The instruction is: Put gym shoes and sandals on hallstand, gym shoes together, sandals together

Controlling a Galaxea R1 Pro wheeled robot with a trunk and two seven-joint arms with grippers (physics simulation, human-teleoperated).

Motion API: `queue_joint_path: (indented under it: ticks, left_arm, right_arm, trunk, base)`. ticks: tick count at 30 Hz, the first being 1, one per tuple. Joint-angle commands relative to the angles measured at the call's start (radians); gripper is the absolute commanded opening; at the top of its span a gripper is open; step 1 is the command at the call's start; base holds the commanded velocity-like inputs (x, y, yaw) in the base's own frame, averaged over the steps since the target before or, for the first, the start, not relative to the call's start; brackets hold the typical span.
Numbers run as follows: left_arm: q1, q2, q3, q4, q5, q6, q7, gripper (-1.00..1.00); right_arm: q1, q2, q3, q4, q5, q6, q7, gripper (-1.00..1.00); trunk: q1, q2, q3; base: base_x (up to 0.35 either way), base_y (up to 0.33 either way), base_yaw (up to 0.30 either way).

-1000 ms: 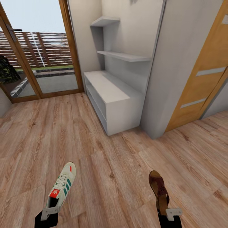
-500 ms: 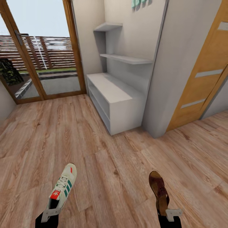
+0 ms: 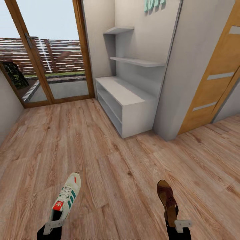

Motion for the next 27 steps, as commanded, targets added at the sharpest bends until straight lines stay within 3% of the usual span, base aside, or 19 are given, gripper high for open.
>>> queue_joint_path:
  ticks: [1,12,27]
  left_arm:
    - [-0.001,-0.001,0.009,0.003,-0.008,-0.004,-0.008,-1.0]
    - [-0.001,-0.001,0.007,0.005,-0.009,-0.004,-0.008,-1.0]
    - [-0.001,-0.001,0.006,0.005,-0.008,-0.004,-0.009,-1.0]
  right_arm:
    - [-0.001,0.0,-0.005,0.001,0.011,-0.003,-0.006,-1.0]
    - [-0.001,0.003,-0.004,0.002,0.012,-0.002,-0.006,-1.0]
    - [-0.001,0.005,-0.004,0.002,0.012,-0.002,-0.006,-1.0]
  trunk:
    - [-0.001,0.0,-0.001]
    - [-0.001,0.0,0.003]
    - [-0.001,0.0,0.025]
  base:
    - [-0.196,0.257,0.0]
    - [-0.088,0.292,0.0]
    - [0.026,0.315,0.0]
